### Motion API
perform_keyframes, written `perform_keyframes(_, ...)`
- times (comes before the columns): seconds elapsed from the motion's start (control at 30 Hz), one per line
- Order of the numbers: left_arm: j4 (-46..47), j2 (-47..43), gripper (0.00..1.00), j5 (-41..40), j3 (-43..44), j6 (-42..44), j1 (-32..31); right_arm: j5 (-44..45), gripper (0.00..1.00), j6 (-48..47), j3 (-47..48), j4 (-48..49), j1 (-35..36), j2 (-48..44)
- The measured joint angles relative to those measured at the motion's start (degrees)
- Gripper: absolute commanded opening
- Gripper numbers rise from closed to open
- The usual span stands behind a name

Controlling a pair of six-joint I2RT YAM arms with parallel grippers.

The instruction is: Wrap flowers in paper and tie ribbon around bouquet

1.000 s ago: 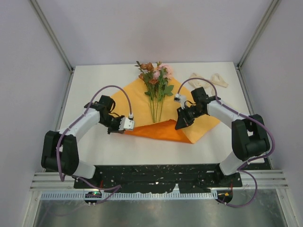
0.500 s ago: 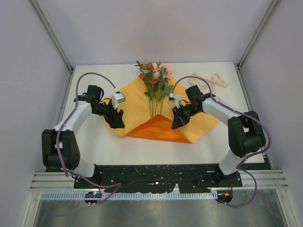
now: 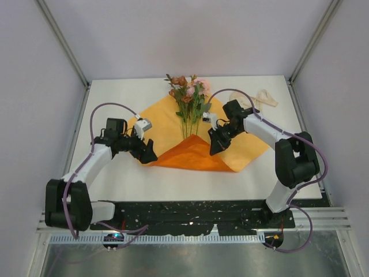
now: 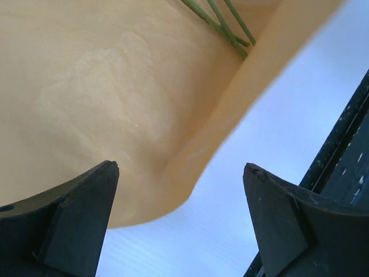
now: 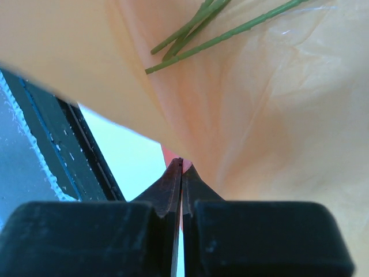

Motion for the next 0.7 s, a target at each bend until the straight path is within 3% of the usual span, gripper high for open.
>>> perform_keyframes(0.13, -0.17, -14.21, 0.91, -1.73, -6.73, 15.17, -1.49, 0.0, 0.05, -1.81, -1.81, -1.95, -0.46, -2.73)
perform_keyframes(0.2, -0.94, -16.85, 0.89, -2.38, -8.2, 23.1, -3.5, -0.22, 0.05, -2.43, -2.12, -2.62, -0.52, -3.45)
perform_keyframes(0.3, -2.36, -15.28, 0.84, -3.58, -9.16, 34.34, -8.66, -0.96, 0.05, -2.99, -2.16, -3.28, -0.63, -3.96)
perform_keyframes(0.47, -3.76, -6.29, 0.73, -6.34, -8.83, 41.11, -13.29, -1.64, 0.05, -3.98, -2.47, -3.8, -0.76, -5.14)
perform_keyframes(0.6, -6.36, 0.98, 0.47, -8.5, -4.96, 44.09, -13.35, -1.95, 0.05, -4.44, -2.73, -4.26, -0.79, -6.95)
perform_keyframes(0.67, -7.96, 2.95, 0.09, -8.76, -3.23, 45.99, -13.35, -2.01, 0.05, -4.68, -2.73, -4.31, -0.85, -7.17)
perform_keyframes(0.7, -8.59, 3.61, 0.02, -8.87, -2.71, 46.16, -13.38, -1.99, 0.05, -4.85, -2.75, -4.35, -0.87, -7.17)
